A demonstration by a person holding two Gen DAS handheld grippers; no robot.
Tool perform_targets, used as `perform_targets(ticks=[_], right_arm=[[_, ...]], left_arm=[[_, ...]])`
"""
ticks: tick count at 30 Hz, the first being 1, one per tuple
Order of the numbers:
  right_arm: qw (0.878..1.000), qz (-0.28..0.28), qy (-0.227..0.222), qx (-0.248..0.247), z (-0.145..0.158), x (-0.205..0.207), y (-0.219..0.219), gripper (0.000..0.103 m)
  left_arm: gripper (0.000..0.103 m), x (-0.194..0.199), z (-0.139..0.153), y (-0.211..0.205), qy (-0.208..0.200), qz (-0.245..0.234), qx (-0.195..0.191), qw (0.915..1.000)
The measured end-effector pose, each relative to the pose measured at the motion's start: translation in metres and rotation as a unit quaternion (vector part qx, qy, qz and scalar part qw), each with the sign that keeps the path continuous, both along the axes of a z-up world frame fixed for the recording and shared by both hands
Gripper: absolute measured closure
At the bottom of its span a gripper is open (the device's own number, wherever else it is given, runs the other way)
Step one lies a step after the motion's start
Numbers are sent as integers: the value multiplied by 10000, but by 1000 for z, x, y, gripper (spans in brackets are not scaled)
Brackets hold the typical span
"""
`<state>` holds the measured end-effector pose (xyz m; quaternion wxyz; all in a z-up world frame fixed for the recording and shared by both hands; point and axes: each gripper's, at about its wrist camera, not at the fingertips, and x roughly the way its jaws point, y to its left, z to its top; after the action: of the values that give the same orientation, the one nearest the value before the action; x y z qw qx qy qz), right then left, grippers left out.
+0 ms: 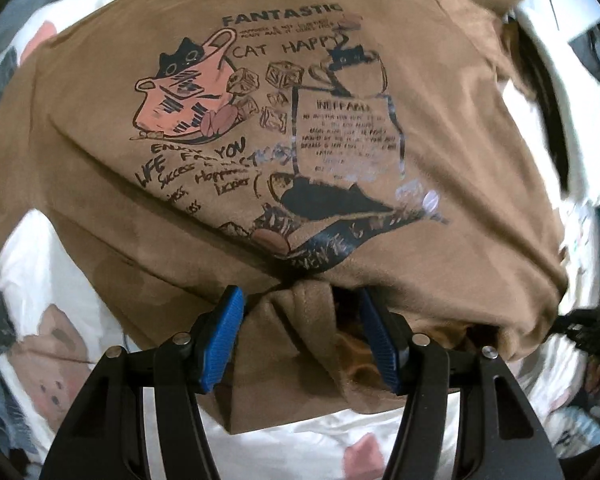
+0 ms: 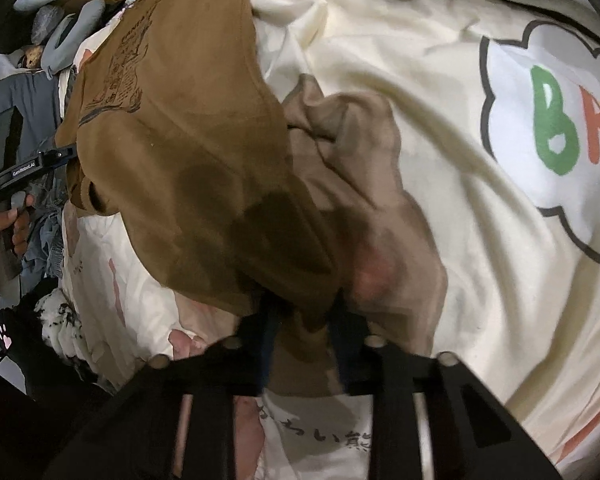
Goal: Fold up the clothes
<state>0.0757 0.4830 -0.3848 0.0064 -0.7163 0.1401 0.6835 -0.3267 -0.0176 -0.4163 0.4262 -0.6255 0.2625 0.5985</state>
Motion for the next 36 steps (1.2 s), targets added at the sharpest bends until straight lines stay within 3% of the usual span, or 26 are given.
perform_targets(ticks=[1,3,8,16,24,36], right_arm=[[10000,-15,-8,1,0,0,0,88],[10000,-57,-14,-24,0,-1,0,95],[10000,-74,24,-16,5,-1,-3,99],[9999,-48,131,33,22,-4,-9,100],[9997,41,218,126,40,-6,-21,100],[9994,191,116,269,59,3,6,100]], left_arm=[[43,2,0,-1,45,-50,-31,10000],[70,5,0,-5,65,-98,-47,9999],[88,1,9,-30,-2,167,45,9999],[89,12,50,-79,169,635,357,9972],[94,25,62,-135,51,1241,562,9907],[94,54,33,-189,-307,1882,586,9799]])
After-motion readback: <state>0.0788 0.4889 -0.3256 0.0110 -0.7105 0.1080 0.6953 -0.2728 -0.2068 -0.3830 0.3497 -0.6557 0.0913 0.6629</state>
